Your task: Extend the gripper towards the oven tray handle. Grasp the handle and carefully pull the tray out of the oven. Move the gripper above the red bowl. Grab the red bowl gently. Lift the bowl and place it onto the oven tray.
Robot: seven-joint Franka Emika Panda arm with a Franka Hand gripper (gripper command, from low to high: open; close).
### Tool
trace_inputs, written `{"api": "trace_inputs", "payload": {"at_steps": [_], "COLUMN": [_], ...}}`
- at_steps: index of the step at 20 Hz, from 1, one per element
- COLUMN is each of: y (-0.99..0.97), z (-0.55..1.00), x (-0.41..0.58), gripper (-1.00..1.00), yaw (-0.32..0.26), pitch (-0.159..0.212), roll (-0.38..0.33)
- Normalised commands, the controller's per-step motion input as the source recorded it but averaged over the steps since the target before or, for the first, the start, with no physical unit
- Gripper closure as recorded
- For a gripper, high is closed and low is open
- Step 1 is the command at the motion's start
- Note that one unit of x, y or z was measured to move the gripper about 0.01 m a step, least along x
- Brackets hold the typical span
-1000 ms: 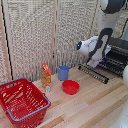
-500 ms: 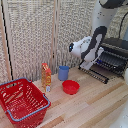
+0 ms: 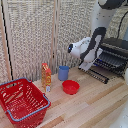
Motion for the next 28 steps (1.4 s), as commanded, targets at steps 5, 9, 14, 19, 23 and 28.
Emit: {"api": "trace_inputs", "payload": {"at_steps": [5,9,14,19,23,28], "y": [0.12,0.00,0.07,0.31,0.39,0.46], "z": [0.61,0.69,0.55,0.30,0.26,0.25], "x": [0.083,0.148,0.112,0.003,-0.056,-0.095], "gripper": [-1.00,-1.00,-1.00,-1.00,-1.00,-1.00], "yaw": [-0.084,-0.108,-0.166,-0.204,-0.182,-0.158], "pitch": [0.000,0.000,0.019,0.002,0.000,0.000], "roll": [-0.034,0.028,0.171,0.225,0.213,0.196]}}
